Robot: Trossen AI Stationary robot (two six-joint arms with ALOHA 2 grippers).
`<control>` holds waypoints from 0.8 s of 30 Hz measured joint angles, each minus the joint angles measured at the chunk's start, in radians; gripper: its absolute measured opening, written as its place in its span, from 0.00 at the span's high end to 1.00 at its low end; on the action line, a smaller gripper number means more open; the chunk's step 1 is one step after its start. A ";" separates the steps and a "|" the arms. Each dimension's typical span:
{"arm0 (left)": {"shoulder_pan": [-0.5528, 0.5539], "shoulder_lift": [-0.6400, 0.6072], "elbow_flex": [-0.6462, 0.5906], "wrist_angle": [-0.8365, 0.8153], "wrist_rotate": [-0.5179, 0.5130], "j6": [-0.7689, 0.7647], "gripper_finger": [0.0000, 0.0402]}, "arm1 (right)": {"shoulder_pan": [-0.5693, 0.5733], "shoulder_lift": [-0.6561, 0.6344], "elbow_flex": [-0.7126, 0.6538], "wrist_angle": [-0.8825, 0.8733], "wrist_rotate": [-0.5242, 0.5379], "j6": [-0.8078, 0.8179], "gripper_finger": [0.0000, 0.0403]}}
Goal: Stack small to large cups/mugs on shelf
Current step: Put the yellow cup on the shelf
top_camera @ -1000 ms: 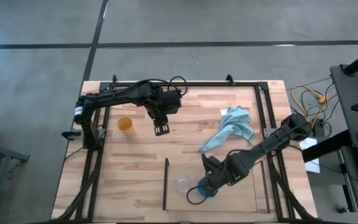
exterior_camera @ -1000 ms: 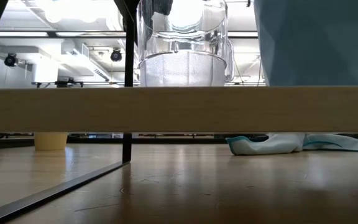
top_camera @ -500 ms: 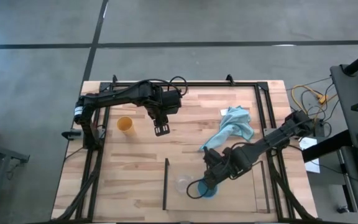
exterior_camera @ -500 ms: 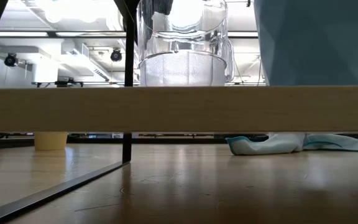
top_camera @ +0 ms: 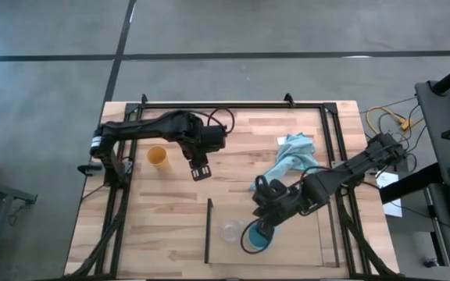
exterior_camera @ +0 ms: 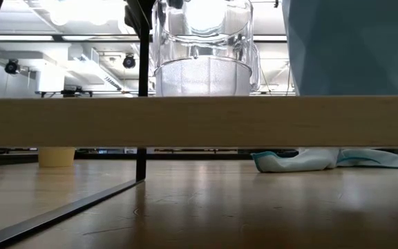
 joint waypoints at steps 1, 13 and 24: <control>-0.005 -0.005 0.000 0.000 0.000 -0.011 0.82 | -0.006 -0.002 0.000 0.005 0.000 -0.021 0.98; -0.025 -0.038 -0.010 0.001 0.000 -0.073 0.81 | -0.076 -0.013 0.000 -0.001 -0.043 -0.329 0.86; -0.024 -0.096 -0.262 0.001 -0.052 -0.316 0.65 | -0.114 -0.054 0.000 -0.004 -0.037 -0.460 0.75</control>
